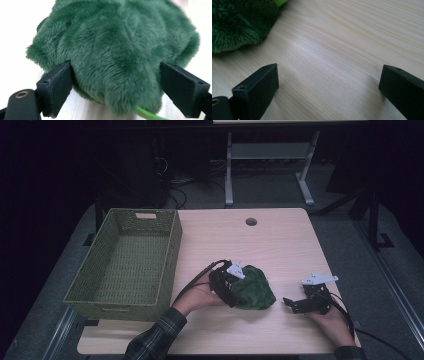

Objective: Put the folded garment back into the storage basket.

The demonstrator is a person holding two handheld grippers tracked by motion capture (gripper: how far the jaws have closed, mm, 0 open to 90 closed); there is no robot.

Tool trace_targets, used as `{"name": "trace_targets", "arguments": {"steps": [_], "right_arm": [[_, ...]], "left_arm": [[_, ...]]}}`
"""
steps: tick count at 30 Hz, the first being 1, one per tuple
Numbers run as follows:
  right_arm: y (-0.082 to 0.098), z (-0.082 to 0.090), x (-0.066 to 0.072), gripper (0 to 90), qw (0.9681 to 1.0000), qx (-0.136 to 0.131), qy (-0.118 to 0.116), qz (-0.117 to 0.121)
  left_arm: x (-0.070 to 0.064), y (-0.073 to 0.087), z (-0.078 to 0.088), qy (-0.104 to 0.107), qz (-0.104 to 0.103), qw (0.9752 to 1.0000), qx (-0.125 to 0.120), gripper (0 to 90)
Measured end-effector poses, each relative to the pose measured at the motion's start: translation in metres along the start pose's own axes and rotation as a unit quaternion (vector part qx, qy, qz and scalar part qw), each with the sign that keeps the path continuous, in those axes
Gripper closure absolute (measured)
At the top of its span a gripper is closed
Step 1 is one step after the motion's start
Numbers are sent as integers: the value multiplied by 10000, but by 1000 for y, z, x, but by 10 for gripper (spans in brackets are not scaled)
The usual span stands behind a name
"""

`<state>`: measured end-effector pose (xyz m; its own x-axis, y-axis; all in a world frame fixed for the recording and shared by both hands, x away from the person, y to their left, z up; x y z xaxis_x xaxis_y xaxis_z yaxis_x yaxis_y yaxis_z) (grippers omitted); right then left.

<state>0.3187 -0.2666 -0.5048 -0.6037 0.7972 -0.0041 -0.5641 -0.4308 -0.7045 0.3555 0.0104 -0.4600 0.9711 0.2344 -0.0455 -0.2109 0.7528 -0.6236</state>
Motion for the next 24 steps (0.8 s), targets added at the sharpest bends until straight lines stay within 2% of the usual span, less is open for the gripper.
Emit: {"name": "trace_targets", "arguments": {"steps": [1, 2, 7, 12, 14, 19, 24], "right_arm": [[0, 0, 0, 22, 10000, -2, 1, 2], [0, 0, 0, 22, 10000, -1, 2, -1], [0, 0, 0, 23, 10000, -4, 5, 2], [0, 0, 0, 23, 10000, -9, 9, 4], [0, -1, 0, 24, 10000, -14, 8, -5], [-1, -1, 0, 25, 10000, -16, 16, -6], [-1, -1, 0, 25, 10000, -15, 18, -9]], "left_arm": [[1, 1, -2, -3, -60, 9999, 83, 129], [1, 2, -5, -9, -5, 10000, 46, 129], [1, 5, -15, -36, -14, 10000, 86, 129], [1, 10, -23, 0, -5, 9997, 259, 129], [2, 12, -25, 27, 77, 9997, 213, 131], [1, 13, -25, 14, 82, 9997, 224, 153], [0, 13, -23, 53, -20, 9999, 91, 278]]}}
Point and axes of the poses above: each handheld gripper's, and its own axes: z roughly backward along the jaws, y roughly out of its underside, x roughly to its left, the point moved 3 cm from there along -z, roughly forward along the jaws, and after that the axes turned 3 degrees about z, right-handed, at the moved point
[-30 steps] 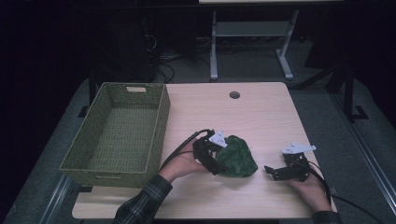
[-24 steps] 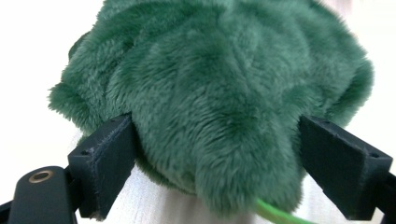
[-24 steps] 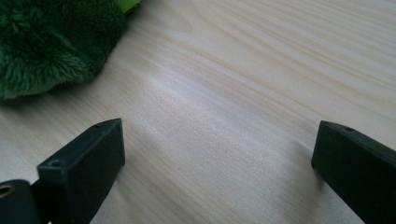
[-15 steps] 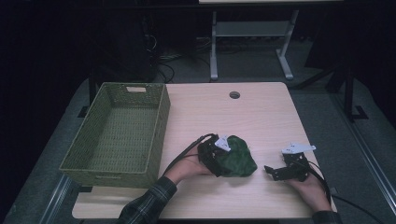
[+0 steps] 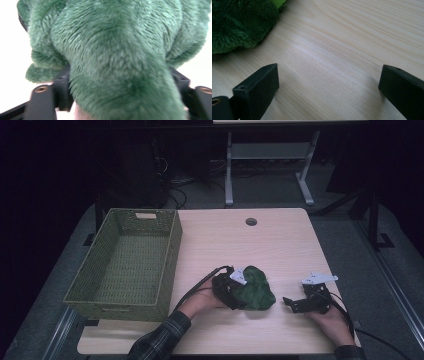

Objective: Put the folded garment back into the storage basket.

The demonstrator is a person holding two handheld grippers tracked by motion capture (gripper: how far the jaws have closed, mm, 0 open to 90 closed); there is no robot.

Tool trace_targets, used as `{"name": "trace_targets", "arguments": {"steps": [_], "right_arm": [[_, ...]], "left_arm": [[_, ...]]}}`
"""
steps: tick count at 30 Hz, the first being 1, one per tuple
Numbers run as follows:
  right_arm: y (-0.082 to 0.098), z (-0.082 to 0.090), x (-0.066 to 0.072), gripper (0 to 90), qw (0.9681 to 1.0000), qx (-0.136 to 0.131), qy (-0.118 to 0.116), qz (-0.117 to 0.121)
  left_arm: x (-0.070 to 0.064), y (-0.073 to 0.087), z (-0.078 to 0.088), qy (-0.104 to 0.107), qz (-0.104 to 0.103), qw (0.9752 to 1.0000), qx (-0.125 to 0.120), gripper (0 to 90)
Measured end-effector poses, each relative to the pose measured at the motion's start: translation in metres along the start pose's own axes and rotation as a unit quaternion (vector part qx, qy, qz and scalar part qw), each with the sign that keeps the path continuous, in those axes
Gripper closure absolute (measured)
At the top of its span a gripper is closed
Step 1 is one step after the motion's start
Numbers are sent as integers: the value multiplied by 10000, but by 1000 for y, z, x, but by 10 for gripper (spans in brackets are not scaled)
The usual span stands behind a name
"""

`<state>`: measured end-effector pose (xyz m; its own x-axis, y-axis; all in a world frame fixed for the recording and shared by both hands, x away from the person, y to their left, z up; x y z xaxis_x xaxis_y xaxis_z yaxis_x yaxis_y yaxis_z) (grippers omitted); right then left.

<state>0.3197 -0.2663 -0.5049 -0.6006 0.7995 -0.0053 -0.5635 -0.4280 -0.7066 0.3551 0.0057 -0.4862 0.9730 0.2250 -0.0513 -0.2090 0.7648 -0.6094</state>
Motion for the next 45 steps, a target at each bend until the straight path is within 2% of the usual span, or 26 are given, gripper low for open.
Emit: {"name": "trace_targets", "arguments": {"steps": [3, 7, 12, 18, 23, 29, 33, 37, 45], "right_arm": [[0, 0, 0, 25, 10000, 0, -1, -3], [0, 0, 0, 25, 10000, -1, -1, -4], [0, 0, 0, 25, 10000, -1, -1, -4], [0, 0, 0, 25, 10000, -1, -3, -8], [0, 0, 0, 25, 10000, 3, -6, -6], [0, 0, 0, 24, 10000, 3, -5, -3], [0, 0, 0, 25, 10000, 5, -7, -6], [0, 0, 0, 25, 10000, 3, -7, -10], [0, 0, 0, 24, 10000, 4, -7, -9]], "left_arm": [[-1, 1, 1, 93, -8, 9999, -131, 438], [-2, 0, 3, 192, 19, 9998, -112, 609], [-2, 0, 5, 275, 82, 9996, -49, 701], [0, 0, 8, 330, 245, 9992, -19, 725], [0, -3, 16, 230, 300, 9993, 58, 729], [-1, -5, 26, 206, 356, 9992, 20, 729], [-1, -8, 37, 241, 474, 9985, -106, 728], [-1, -12, 49, 232, 519, 9984, -77, 728], [2, -20, 80, 174, 666, 9975, -172, 727]]}}
Point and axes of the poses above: each handheld gripper's, and its own axes: z roughly backward along the jaws, y roughly out of its underside, x roughly to its left, the point moved 3 cm from there along -z, roughly forward along the jaws, and after that the axes turned 3 degrees about z, right-handed, at the moved point
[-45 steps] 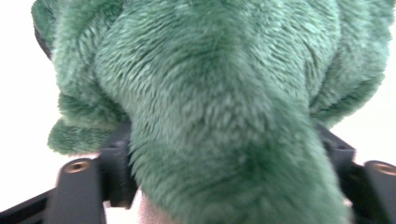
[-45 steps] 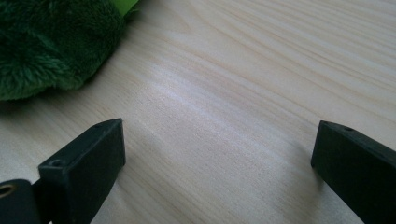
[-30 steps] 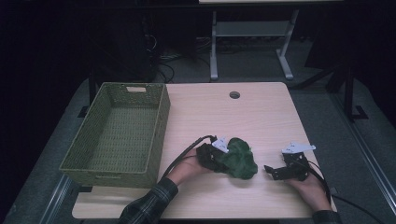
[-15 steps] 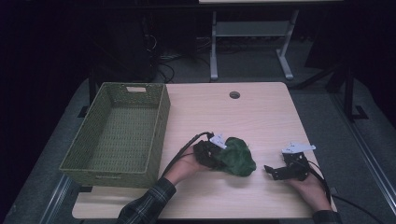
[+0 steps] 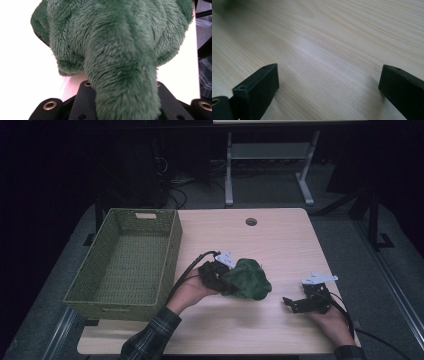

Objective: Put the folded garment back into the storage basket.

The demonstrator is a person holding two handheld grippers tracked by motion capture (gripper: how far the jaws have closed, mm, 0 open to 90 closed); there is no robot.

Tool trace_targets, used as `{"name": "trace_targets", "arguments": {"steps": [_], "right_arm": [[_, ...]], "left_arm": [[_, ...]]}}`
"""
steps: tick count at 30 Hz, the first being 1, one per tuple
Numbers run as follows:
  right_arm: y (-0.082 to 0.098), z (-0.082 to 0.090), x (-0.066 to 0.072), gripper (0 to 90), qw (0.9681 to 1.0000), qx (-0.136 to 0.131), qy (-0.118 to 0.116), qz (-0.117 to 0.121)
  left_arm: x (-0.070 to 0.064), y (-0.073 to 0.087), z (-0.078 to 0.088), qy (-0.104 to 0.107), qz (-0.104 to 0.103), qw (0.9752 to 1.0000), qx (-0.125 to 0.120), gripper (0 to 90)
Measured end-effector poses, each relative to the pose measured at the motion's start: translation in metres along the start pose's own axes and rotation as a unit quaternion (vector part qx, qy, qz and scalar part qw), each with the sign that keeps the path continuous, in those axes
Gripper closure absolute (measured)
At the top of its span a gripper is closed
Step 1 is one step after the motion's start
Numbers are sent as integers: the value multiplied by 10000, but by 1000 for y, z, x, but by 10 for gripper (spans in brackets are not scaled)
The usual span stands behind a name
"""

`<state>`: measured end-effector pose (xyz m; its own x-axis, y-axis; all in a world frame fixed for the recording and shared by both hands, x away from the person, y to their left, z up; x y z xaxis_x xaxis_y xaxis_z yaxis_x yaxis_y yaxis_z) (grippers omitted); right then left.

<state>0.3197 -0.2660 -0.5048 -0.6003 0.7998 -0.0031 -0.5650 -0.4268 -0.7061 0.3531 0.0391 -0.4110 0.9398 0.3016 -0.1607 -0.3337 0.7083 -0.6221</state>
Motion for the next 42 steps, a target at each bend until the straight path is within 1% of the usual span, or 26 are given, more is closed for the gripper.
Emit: {"name": "trace_targets", "arguments": {"steps": [2, 5, 7, 8, 11, 13, 14, 16, 18, 19, 20, 21, 24, 25, 26, 27, 32, 38, 41, 42], "right_arm": [[0, 0, 0, 25, 10000, -1, 1, 4], [0, 0, 0, 25, 10000, -3, 1, 7], [0, 0, 0, 25, 10000, -2, 0, 7], [0, 0, 0, 24, 10000, -1, -1, 3], [0, 0, 0, 25, 10000, -4, 0, 5], [0, 0, 0, 25, 10000, -3, 1, 5], [0, 0, 0, 25, 10000, -2, 1, 2], [0, 0, 0, 24, 10000, -2, 1, 5], [0, 0, 0, 25, 10000, 1, 2, 12], [0, 0, 0, 25, 10000, -1, 0, 8], [0, 0, 0, 25, 10000, 0, -1, 6], [0, 0, 0, 25, 10000, -2, 0, 6], [0, 0, 0, 25, 10000, -2, 0, 6], [0, 0, 0, 24, 10000, -2, 0, 6], [0, 0, 0, 25, 10000, -2, 1, 6], [0, 0, 0, 25, 10000, -2, 0, 7], [0, 0, 0, 24, 10000, -3, 1, 8], [0, 0, 0, 24, 10000, 1, 15, 0], [0, 0, 0, 21, 10000, -1, 25, -8], [0, 0, 0, 20, 10000, -2, 25, -9]], "left_arm": [[1, -1, 7, -29, 41, 10000, 1, 727], [2, -3, 22, -137, 87, 9999, -13, 727], [5, -4, 33, -225, 71, 9997, -71, 727], [5, -4, 38, -252, 120, 9996, -90, 727], [9, -5, 53, -348, 180, 9991, -183, 727], [13, -3, 64, -432, 248, 9984, -269, 727], [14, -3, 66, -464, 292, 9980, -318, 726], [17, 0, 76, -541, 309, 9976, -300, 726], [20, 1, 83, -631, 370, 9968, -325, 726], [21, 2, 87, -667, 358, 9967, -291, 726], [21, 3, 91, -723, 412, 9959, -351, 726], [22, 4, 95, -744, 411, 9958, -336, 726], [25, 6, 107, -877, 446, 9945, -360, 726], [26, 8, 112, -935, 489, 9936, -410, 725], [27, 9, 116, -957, 492, 9934, -386, 725], [29, 10, 120, -1040, 491, 9927, -370, 725], [35, 20, 137, -1233, 636, 9895, -400, 724], [43, 37, 160, -1474, 833, 9844, -474, 723], [48, 46, 170, -1663, 912, 9809, -442, 723], [49, 51, 174, -1755, 959, 9789, -417, 723]]}}
Point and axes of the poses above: each handheld gripper's, and its own axes: z roughly backward along the jaws, y roughly out of its underside, x roughly to its left, the point moved 3 cm from there along -z, roughly forward along the jaws, and after that the axes turned 3 degrees about z, right-handed, at the moved point
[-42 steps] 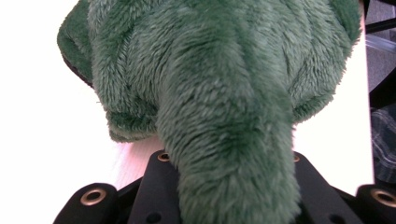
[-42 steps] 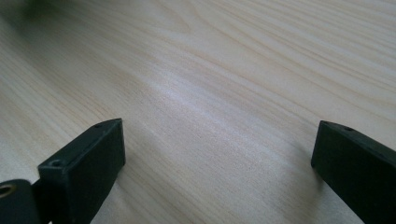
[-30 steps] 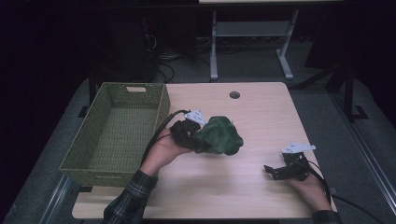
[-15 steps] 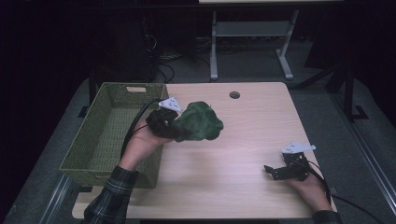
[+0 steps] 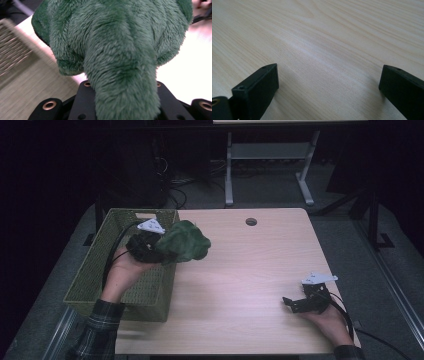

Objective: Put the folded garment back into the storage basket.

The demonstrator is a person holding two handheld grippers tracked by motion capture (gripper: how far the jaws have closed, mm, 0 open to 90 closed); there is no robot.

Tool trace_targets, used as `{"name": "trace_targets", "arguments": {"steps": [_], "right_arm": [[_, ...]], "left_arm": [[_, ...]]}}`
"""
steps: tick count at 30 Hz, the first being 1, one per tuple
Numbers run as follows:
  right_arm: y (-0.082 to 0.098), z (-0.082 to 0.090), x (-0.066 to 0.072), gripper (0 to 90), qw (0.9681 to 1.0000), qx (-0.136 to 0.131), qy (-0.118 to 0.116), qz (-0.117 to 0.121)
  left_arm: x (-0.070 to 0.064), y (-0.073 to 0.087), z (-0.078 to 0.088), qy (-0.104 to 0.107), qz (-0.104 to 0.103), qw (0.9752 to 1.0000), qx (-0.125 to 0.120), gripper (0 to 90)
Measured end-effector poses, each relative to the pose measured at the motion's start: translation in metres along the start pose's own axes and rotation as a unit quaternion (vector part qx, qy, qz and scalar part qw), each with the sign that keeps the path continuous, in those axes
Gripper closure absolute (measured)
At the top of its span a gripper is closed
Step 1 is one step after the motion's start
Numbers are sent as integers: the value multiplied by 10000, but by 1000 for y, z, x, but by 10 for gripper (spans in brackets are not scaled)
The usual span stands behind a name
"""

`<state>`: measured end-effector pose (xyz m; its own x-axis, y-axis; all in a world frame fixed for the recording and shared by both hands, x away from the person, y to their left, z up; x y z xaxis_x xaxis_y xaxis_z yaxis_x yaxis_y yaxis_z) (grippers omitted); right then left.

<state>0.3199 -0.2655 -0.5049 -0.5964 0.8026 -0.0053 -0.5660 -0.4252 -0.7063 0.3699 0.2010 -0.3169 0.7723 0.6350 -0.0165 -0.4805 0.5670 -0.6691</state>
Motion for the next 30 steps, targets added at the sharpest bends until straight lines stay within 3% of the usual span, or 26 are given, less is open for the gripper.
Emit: {"name": "trace_targets", "arguments": {"steps": [10, 15, 21, 30], "right_arm": [[0, -1, -1, 0, 10000, 48, 67, -53], [0, -1, -1, 0, 10000, 47, 66, -55], [0, -1, 0, 0, 9999, 48, 68, -67], [0, -1, 0, 0, 9999, 49, 68, -69]], "left_arm": [[32, 34, 23, -456, 475, 9978, -34, 722], [49, 54, 28, -737, 804, 9940, -41, 722], [68, 79, 20, -946, 1114, 9892, 85, 721], [89, 112, -6, -1164, 1323, 9828, 545, 717]]}}
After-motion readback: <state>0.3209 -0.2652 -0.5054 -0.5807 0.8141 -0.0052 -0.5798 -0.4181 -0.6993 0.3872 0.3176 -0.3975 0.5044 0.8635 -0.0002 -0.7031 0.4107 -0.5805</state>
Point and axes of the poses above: each handheld gripper's, and its own axes: z roughly backward along the jaws, y roughly out of its underside, x roughly to its left, the point moved 3 cm from there along -z, roughly forward along the jaws, and after that the axes turned 3 degrees about z, right-handed, at the moved point
